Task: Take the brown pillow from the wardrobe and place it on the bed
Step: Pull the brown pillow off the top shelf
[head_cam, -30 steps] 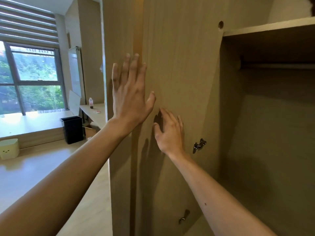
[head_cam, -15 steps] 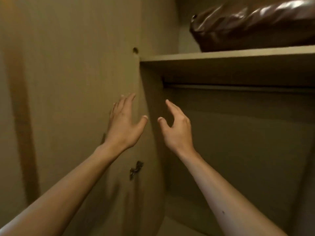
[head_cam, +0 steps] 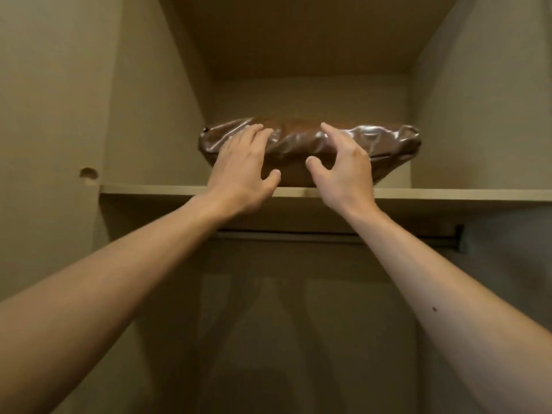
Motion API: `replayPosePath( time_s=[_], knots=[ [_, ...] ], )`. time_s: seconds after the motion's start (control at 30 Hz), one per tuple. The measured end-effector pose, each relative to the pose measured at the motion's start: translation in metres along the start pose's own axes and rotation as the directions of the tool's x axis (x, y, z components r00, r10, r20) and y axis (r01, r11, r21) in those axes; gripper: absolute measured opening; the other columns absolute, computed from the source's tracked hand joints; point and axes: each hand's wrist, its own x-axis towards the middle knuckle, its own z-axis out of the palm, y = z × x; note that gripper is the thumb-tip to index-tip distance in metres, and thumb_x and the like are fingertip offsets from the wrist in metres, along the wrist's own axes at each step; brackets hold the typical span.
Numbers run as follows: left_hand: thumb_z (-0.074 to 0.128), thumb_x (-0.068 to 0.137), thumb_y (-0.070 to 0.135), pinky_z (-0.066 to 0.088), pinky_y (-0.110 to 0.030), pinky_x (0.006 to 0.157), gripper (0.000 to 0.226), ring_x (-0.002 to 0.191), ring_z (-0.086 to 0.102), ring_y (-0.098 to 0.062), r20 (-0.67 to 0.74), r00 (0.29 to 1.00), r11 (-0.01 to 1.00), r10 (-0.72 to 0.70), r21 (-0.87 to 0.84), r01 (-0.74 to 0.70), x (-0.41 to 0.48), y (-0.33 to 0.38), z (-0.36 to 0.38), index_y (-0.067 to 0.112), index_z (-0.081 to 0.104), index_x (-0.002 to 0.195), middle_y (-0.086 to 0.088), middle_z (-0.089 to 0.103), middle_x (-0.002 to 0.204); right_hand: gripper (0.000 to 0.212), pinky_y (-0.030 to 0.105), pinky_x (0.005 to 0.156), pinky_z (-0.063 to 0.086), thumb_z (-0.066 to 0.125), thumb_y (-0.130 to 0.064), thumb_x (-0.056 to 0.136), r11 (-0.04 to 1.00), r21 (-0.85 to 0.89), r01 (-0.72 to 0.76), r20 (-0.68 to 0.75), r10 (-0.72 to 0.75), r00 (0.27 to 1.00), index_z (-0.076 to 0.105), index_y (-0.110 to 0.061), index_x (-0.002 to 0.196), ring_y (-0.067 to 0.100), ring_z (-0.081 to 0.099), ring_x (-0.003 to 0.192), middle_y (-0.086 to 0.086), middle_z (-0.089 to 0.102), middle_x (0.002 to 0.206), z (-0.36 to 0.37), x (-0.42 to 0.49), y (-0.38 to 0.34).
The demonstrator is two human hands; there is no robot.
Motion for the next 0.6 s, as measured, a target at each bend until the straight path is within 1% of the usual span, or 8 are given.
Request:
replayPosePath(
  time_s=[0.07,0.17,0.27,0.33,0.4,0.47,0.53,0.6],
  knots=[
    [0.069,0.094,0.036,0.018,-0.044,0.128,0.077,0.157,0.024,-0.027,0.027,0.998,0.998,0.054,0.044,-0.055,0.031,0.008,0.015,0.016,0.033,0.16,-0.009,0.032,0.168,0.061,0.036,0.117,0.037,0.069,-0.027,0.096,0.999,-0.049,-0.018,-0.018,0.017,1.0,0.049,-0.02,0.154,0.019,0.047,0.144,0.001,0.054,0.154,-0.014,0.019,0.016],
    [0.073,0.092,0.035,0.016,-0.046,0.128,0.085,0.159,0.02,-0.026,0.098,0.986,0.982,0.135,0.121,-0.146,0.068,0.013,0.035,0.017,0.029,0.162,-0.007,0.027,0.171,0.061,0.04,0.117,0.04,0.068,-0.025,0.095,0.993,-0.12,-0.019,-0.016,0.017,1.0,0.05,-0.019,0.153,0.021,0.05,0.141,0.002,0.055,0.154,-0.026,0.037,0.038],
    [0.076,0.09,0.039,0.012,-0.047,0.128,0.093,0.16,0.016,-0.025,0.22,0.966,0.965,0.133,0.195,-0.177,0.092,0.012,0.049,0.018,0.023,0.164,-0.007,0.021,0.173,0.062,0.042,0.118,0.041,0.068,-0.025,0.094,0.981,-0.192,0.02,0.021,-0.016,1.0,0.05,-0.017,0.153,0.022,0.05,0.142,0.002,0.053,0.155,-0.029,0.046,0.051],
    [0.076,0.089,0.04,0.015,-0.048,0.127,0.09,0.157,0.027,-0.026,0.246,0.96,0.957,0.132,0.222,-0.188,0.1,0.009,0.055,0.017,0.028,0.162,-0.008,0.032,0.169,0.063,0.046,0.121,0.038,0.069,-0.027,0.093,0.973,-0.228,0.044,0.051,-0.034,0.998,0.05,-0.018,0.153,0.022,0.047,0.145,0.002,0.051,0.157,-0.029,0.049,0.056],
    [0.077,0.089,0.038,0.026,-0.048,0.122,0.072,0.141,0.05,-0.029,0.196,0.966,0.945,0.171,0.247,-0.217,0.102,0.007,0.058,0.016,0.047,0.151,-0.01,0.057,0.15,0.065,0.048,0.124,0.033,0.07,-0.027,0.093,0.962,-0.265,0.063,0.071,-0.046,0.996,0.049,-0.019,0.154,0.023,0.043,0.147,0.002,0.049,0.159,-0.03,0.051,0.058],
    [0.077,0.089,0.033,0.038,-0.047,0.11,0.045,0.114,0.066,-0.029,0.144,0.965,0.926,0.218,0.281,-0.251,0.103,0.008,0.059,0.017,0.061,0.128,-0.007,0.073,0.118,0.068,0.049,0.127,0.026,0.071,-0.028,0.092,0.95,-0.303,0.082,0.093,-0.056,0.994,0.046,-0.02,0.155,0.023,0.039,0.15,0.002,0.047,0.161,-0.03,0.051,0.058],
    [0.076,0.09,0.028,0.042,-0.045,0.1,0.024,0.095,0.068,-0.026,0.086,0.965,0.925,0.249,0.273,-0.263,0.101,0.01,0.059,0.02,0.065,0.11,-0.002,0.073,0.096,0.074,0.049,0.129,0.019,0.073,-0.029,0.092,0.929,-0.35,0.117,0.137,-0.073,0.988,0.041,-0.021,0.158,0.022,0.035,0.153,0.002,0.043,0.163,-0.031,0.05,0.057],
    [0.073,0.092,0.024,0.04,-0.044,0.094,0.011,0.086,0.067,-0.025,0.044,0.961,0.928,0.275,0.25,-0.277,0.096,0.012,0.058,0.021,0.067,0.1,0.001,0.072,0.086,0.08,0.05,0.13,0.013,0.073,-0.031,0.092,0.895,-0.414,0.165,0.199,-0.088,0.976,0.034,-0.021,0.161,0.022,0.028,0.156,0.003,0.037,0.167,-0.032,0.046,0.055]
  ],
)
